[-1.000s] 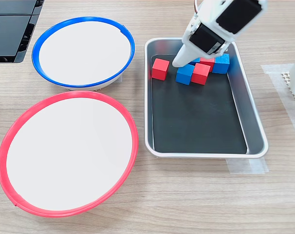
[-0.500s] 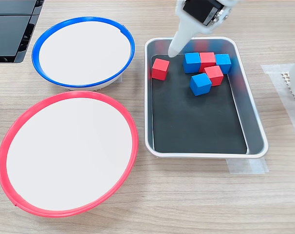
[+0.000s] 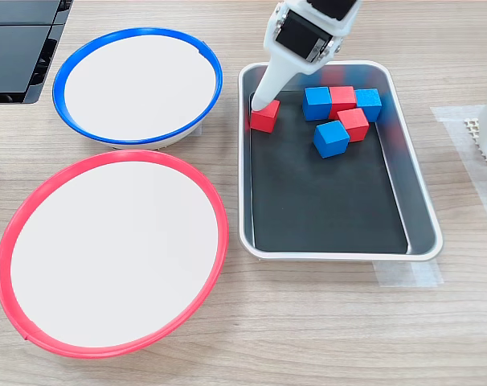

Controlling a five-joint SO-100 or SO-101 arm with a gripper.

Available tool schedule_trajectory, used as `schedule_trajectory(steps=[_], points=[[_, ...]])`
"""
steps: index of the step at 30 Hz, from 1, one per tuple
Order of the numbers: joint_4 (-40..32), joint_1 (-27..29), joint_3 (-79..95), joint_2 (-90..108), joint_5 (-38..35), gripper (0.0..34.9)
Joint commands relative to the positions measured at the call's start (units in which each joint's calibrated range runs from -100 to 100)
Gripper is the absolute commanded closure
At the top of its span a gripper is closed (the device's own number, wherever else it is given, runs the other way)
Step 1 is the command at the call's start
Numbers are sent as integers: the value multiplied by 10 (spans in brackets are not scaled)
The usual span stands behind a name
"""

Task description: Move six blocks from tray to matching dishes

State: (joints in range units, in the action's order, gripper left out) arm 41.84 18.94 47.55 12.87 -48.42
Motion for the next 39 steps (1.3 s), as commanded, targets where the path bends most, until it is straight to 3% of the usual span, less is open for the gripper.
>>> schedule_trajectory(steps=[1, 17, 22, 23, 24, 25, 26, 27, 29, 31, 33, 35, 39], points=[[-8, -9, -19, -6, -3, 203], [3, -25, -16, -11, -11, 195], [-24, -29, -13, -38, -18, 202], [-33, -29, -13, -47, -19, 210], [-40, -29, -13, -55, -23, 242], [-43, -31, -13, -60, -26, 309], [-45, -35, -14, -62, -27, 346], [-38, -38, -19, -58, -27, 347], [18, -55, -45, -34, -17, 348], [130, -91, -111, -8, 10, 348], [260, -155, -225, 6, 69, 348], [332, -221, -346, -13, 145, 349], [350, -310, -550, -113, 272, 349]])
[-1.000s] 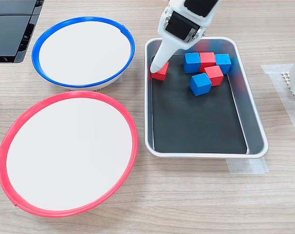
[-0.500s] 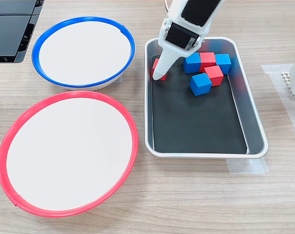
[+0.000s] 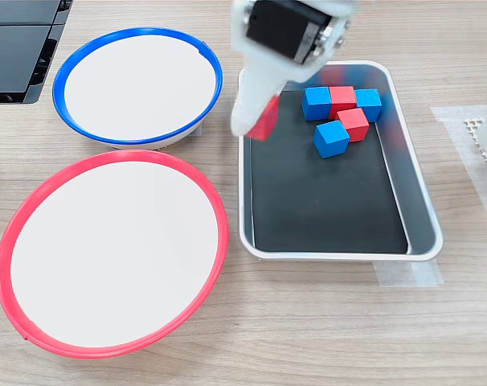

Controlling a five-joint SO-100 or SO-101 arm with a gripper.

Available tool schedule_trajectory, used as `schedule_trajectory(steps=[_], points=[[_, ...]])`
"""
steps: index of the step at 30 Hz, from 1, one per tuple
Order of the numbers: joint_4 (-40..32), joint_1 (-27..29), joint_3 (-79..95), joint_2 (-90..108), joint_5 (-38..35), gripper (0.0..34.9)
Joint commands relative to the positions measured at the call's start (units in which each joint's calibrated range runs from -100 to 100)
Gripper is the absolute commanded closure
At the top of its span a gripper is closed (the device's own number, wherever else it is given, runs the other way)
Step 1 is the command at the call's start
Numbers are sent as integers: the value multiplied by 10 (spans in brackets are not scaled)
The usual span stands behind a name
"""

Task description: Move six blocks from tray to matching dishes

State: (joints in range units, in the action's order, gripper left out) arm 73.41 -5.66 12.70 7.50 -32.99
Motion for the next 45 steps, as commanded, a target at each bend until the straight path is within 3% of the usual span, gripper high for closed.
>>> schedule_trajectory(steps=[1, 6, 7, 9, 11, 13, 16, 17, 21, 24, 27, 28, 32, 34, 41, 45], points=[[22, -76, -237, -92, 141, 349], [-84, -86, -291, -232, 182, 347], [-95, -85, -282, -243, 177, 317], [-120, -81, -249, -255, 165, 187], [-128, -79, -224, -256, 155, 133], [-114, -73, -209, -247, 150, 154], [-49, -58, -186, -197, 141, 309], [-17, -51, -178, -177, 136, 346], [120, 1, -131, -83, 64, 347], [150, 76, -43, -7, -37, 347], [91, 148, 74, 52, -131, 347], [41, 174, 136, 71, -168, 340], [-32, 208, 220, 88, -235, 264], [-65, 216, 253, 93, -262, 229], [-99, 194, 300, 105, -282, 174], [-90, 174, 302, 112, -277, 167]])
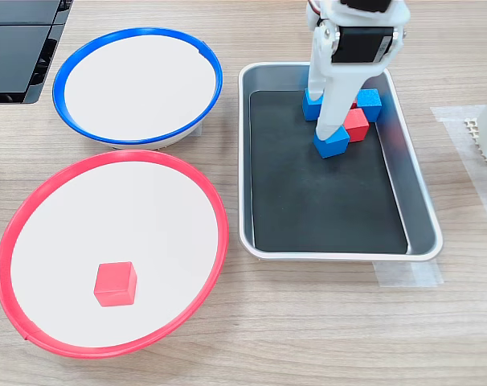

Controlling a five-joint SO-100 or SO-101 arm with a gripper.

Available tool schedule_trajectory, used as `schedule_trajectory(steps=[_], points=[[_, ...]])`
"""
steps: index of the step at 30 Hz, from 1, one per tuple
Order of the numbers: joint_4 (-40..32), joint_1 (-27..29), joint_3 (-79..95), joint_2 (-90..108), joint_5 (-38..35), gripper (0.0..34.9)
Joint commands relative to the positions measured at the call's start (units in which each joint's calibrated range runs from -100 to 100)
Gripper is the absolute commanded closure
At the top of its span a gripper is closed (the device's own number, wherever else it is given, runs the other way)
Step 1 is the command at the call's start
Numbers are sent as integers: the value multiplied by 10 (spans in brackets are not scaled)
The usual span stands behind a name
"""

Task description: Move six blocks from tray to matching dishes

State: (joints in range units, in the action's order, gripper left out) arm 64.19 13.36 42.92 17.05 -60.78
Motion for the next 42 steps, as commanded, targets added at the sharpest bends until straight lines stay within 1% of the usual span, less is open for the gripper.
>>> schedule_trajectory(steps=[1, 9, 14, 16, 18, 20, 22, 23, 25, 26, 28, 29, 33, 34, 36, 38, 39, 42], points=[[4, -19, 2, 18, 1, 167], [4, -24, 43, 26, -14, 163], [-10, -27, 58, 23, -12, 165], [-17, -27, 61, 18, -12, 175], [-31, -28, 66, 13, -12, 195], [-46, -28, 71, 8, -13, 204], [-56, -27, 75, 2, -15, 226], [-60, -27, 76, 0, -16, 258], [-60, -33, 74, 0, -9, 346], [-55, -37, 68, 0, -4, 346], [-25, -59, 32, 0, 28, 347], [1, -76, 0, -2, 53, 348], [131, -161, -217, -57, 207, 349], [151, -182, -287, -82, 252, 349], [155, -205, -413, -139, 325, 349], [148, -203, -527, -197, 380, 349], [146, -192, -578, -226, 401, 349], [148, -136, -711, -307, 434, 349]])
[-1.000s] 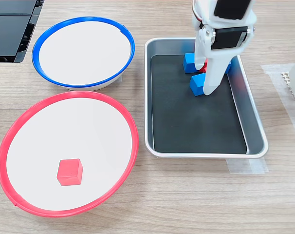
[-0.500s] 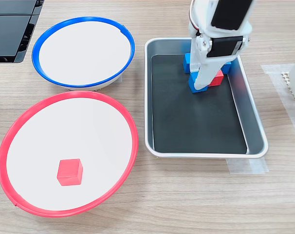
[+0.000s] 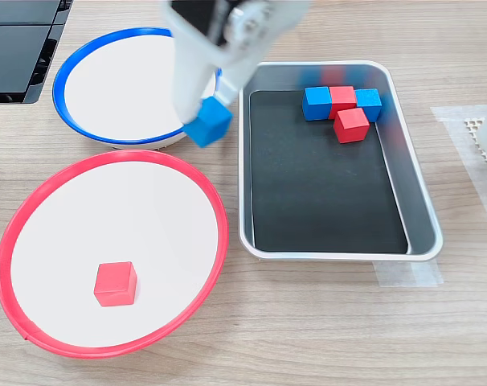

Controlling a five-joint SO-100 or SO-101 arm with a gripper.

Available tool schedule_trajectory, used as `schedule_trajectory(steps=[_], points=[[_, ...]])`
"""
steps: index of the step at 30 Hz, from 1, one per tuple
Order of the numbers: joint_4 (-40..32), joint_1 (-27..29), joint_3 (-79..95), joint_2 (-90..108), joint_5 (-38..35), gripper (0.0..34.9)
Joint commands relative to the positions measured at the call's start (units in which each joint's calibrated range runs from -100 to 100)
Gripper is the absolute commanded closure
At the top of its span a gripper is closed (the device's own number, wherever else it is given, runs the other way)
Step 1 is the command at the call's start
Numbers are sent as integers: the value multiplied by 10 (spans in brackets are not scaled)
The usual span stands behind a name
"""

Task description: Move six blocks from tray to matching dishes

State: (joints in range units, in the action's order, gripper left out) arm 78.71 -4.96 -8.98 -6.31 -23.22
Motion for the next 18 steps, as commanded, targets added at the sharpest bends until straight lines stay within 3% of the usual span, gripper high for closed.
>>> schedule_trajectory(steps=[1, 7, 9, 10, 12, 13, 15, 18], points=[[-4, 69, -211, -92, 60, 349], [-135, 182, -147, -153, 33, 348], [-172, 194, -105, -151, 25, 298], [-191, 202, -76, -146, 23, 235], [-239, 212, -8, -128, 19, 156], [-246, 214, 5, -124, 17, 144], [-261, 217, 36, -109, 16, 139], [-260, 218, 90, -65, 15, 200]])
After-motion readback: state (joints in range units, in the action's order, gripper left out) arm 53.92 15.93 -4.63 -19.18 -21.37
